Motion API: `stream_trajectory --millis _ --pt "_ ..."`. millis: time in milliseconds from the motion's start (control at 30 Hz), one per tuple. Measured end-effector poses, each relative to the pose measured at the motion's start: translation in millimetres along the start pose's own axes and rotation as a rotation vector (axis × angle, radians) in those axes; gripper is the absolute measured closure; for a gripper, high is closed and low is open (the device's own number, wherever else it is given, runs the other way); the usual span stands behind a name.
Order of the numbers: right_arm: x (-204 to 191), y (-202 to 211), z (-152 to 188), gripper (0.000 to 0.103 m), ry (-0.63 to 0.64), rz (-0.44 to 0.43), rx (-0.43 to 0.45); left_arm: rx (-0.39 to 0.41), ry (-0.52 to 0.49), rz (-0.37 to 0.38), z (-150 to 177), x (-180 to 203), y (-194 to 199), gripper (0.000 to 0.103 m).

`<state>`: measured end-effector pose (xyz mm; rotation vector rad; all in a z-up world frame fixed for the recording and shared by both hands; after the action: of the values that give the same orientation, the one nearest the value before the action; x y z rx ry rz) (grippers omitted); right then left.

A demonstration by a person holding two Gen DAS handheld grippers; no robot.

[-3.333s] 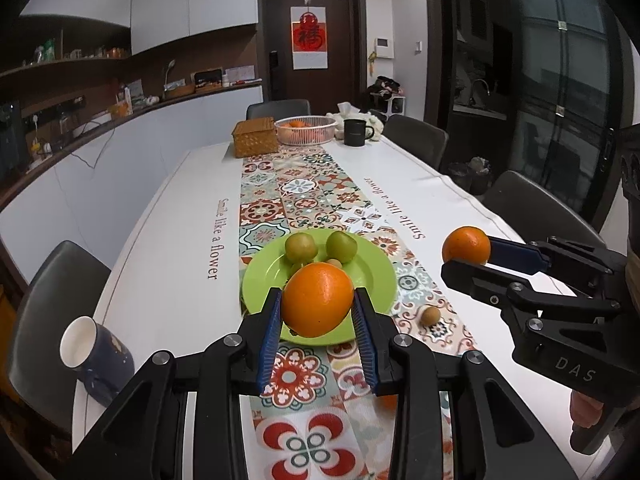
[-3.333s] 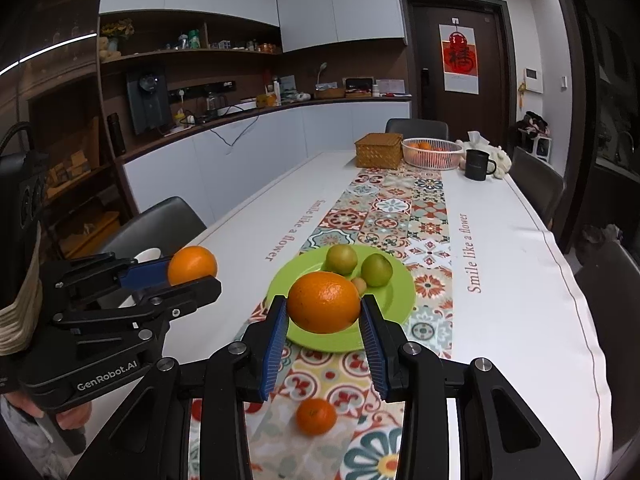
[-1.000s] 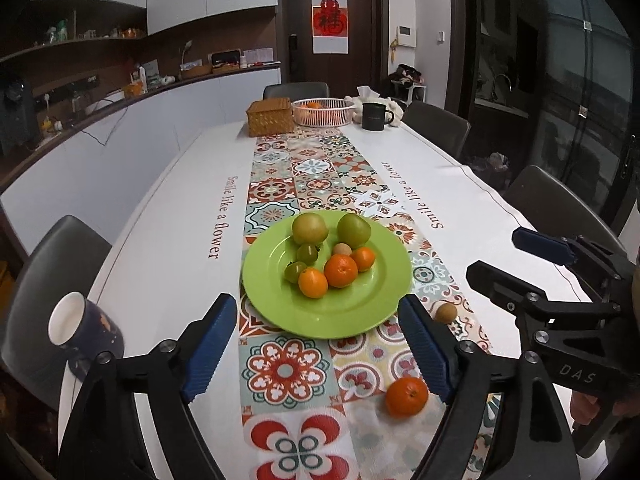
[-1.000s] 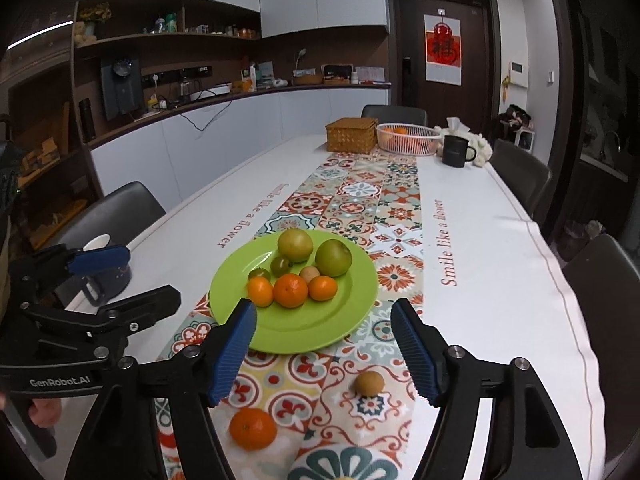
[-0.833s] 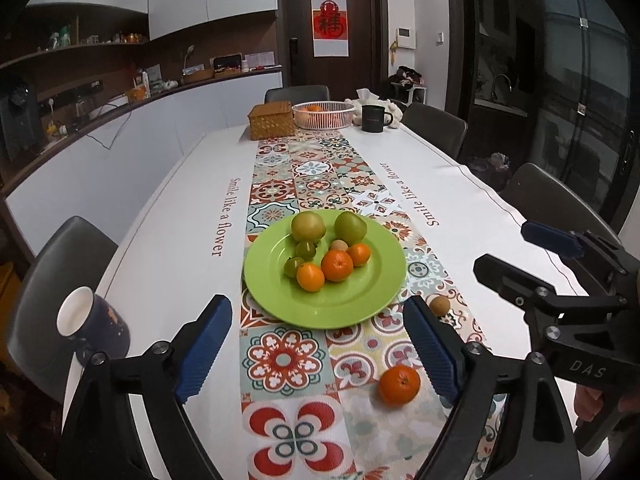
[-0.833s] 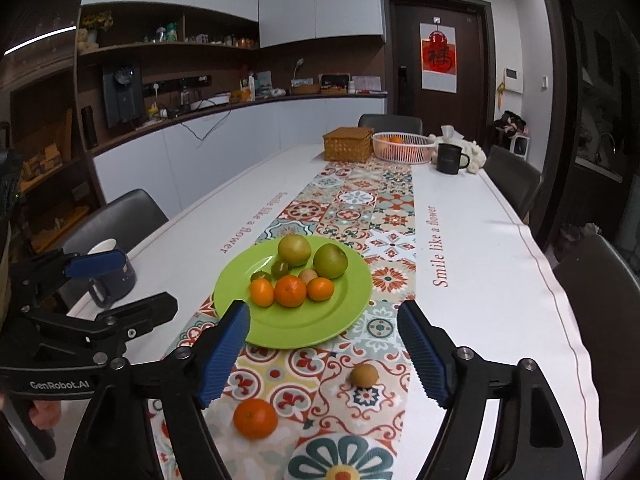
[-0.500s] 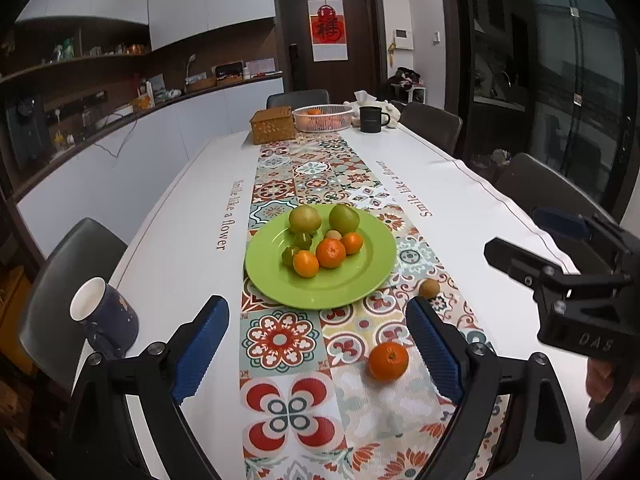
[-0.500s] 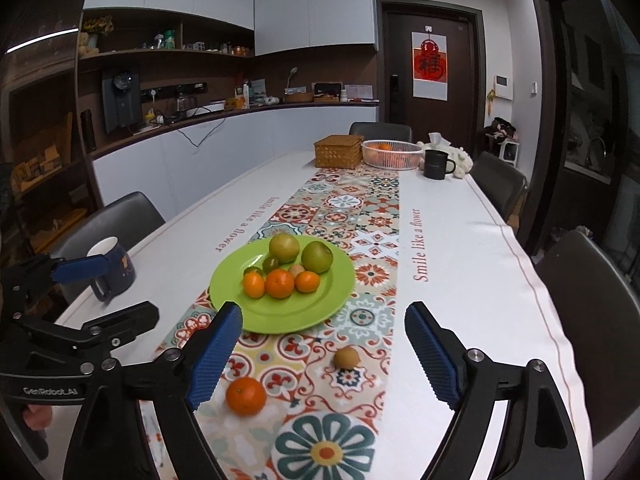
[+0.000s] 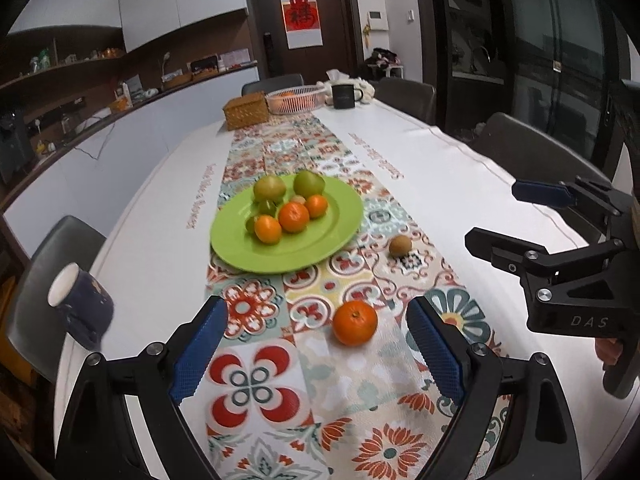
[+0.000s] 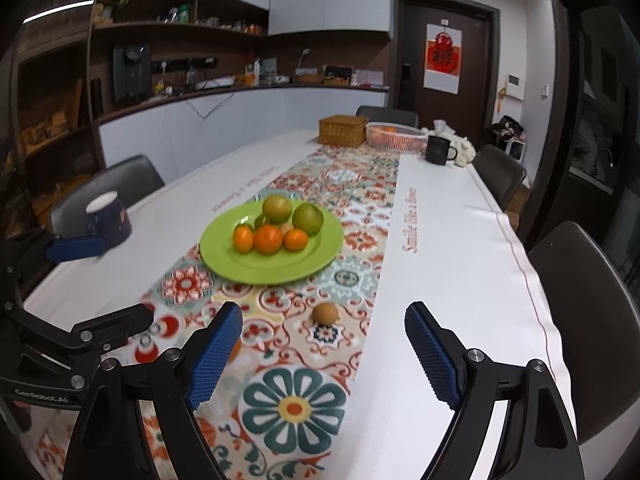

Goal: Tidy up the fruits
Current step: 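Move both open grippers toward the last orange and the brown kiwi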

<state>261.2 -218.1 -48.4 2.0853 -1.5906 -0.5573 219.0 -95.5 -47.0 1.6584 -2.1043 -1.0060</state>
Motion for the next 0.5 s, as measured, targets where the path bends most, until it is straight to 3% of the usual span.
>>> stream_trajectory --millis 333,500 --pt "9 -33 26 0.019 0.023 -0.012 -0.092 -0.107 0.030 0.034 27 11 -43 0.012" --pt "12 -48 35 0.019 0.011 -0.026 -0.133 -0.141 0.045 0.070 30 14 -62 0.021"
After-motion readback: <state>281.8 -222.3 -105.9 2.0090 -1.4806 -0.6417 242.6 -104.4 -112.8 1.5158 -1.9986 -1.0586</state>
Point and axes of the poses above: each gripper's, at about its wrist camera, not at the fingertips, and y roughly against the way its jaws point, x to its right, z to its underside, the point moved 3 cm from there along -y, roughly the way its jaws point, and after that the axes turned 6 degrees about -y, right-handed, at the moved point
